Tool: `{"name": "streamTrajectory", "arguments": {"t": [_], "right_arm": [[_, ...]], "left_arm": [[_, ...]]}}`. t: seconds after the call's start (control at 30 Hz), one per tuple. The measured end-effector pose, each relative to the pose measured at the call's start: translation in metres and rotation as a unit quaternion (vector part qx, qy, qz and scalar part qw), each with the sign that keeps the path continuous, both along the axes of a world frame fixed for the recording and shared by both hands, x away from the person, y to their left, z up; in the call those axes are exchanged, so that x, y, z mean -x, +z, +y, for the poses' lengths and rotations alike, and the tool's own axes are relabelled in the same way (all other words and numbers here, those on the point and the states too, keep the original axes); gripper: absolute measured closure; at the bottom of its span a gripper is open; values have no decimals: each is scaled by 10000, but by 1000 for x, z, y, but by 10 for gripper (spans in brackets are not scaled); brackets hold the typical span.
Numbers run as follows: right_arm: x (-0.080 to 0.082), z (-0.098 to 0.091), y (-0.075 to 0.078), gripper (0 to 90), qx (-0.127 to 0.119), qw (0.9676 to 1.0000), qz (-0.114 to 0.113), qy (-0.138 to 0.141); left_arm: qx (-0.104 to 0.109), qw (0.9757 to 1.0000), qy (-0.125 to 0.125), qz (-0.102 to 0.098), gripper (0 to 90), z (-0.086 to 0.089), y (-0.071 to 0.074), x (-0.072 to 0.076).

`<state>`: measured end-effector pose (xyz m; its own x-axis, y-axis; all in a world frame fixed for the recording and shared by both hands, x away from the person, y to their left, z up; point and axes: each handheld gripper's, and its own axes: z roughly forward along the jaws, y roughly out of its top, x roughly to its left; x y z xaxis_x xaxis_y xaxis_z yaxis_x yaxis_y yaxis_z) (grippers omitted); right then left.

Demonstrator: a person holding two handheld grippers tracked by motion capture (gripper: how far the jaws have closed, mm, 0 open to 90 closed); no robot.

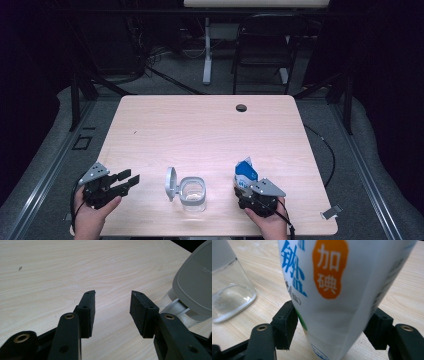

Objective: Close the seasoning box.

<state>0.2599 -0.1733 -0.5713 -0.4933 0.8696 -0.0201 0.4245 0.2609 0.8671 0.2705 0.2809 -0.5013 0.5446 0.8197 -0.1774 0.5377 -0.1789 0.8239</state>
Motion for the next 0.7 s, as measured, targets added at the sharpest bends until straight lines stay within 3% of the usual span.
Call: {"name": "streamTrajectory", "arguments": {"t": [0.07, 0.7], "right_arm": [[-1, 0, -2, 350, 10, 10000, 72, -23], [-5, 3, -8, 364, -21, 10000, 29, -54]], "left_arm": [[-15, 10000, 1, -2, 563, 0, 0, 0], [2, 10000, 34, 6, 563, 1, -2, -1]]}}
